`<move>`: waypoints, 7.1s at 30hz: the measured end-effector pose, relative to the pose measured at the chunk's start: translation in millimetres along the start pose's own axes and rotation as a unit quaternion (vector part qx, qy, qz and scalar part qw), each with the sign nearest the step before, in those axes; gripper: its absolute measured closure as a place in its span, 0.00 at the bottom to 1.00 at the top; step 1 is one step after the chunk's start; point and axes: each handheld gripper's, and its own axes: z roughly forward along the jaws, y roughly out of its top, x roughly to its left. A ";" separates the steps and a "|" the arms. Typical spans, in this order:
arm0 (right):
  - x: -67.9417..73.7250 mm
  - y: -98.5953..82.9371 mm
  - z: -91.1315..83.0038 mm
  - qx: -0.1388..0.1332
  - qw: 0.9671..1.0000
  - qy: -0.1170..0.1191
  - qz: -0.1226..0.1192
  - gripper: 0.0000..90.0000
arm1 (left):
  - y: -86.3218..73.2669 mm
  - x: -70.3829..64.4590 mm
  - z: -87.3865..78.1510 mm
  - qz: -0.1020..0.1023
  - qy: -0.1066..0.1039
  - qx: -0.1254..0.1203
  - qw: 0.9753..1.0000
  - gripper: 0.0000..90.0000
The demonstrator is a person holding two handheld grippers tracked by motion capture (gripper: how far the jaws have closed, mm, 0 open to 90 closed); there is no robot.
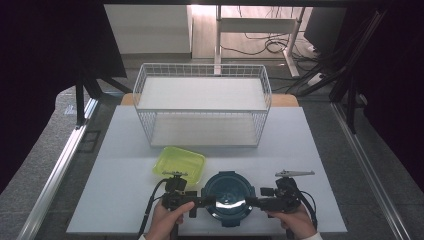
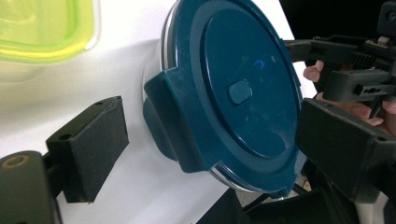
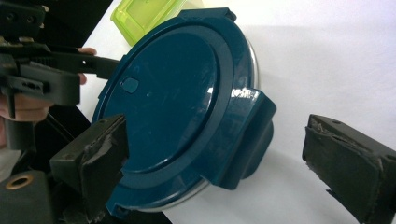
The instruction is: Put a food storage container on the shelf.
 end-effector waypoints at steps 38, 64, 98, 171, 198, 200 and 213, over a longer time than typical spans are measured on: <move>-6.5 -2.2 27.4 0.039 0.995 0.038 0.079 0.23 | -5.5 8.6 20.2 -0.027 -0.031 0.013 0.999 0.26; 6.8 -8.3 9.8 0.004 0.998 0.030 0.059 0.38 | -17.9 6.9 4.9 -0.032 -0.044 -0.010 0.998 0.38; 24.9 11.2 -7.4 -0.053 0.998 0.007 0.046 0.41 | 11.2 -15.2 -13.3 0.005 -0.026 -0.024 0.999 0.41; 63.9 156.6 -7.7 -0.065 0.998 0.020 -0.014 0.42 | 128.6 -22.4 -87.2 0.025 -0.017 -0.081 0.996 0.41; 82.8 209.7 -17.5 -0.073 0.997 0.015 -0.026 0.42 | 173.9 -32.6 -115.3 0.040 -0.018 -0.098 0.994 0.41; 83.4 213.6 -17.7 -0.072 0.997 0.017 -0.028 0.42 | 176.2 -32.3 -116.5 0.041 -0.019 -0.099 0.994 0.41; 84.7 234.0 -18.1 -0.074 0.997 0.016 -0.026 0.42 | 200.1 -32.8 -123.5 0.043 -0.019 -0.096 0.994 0.41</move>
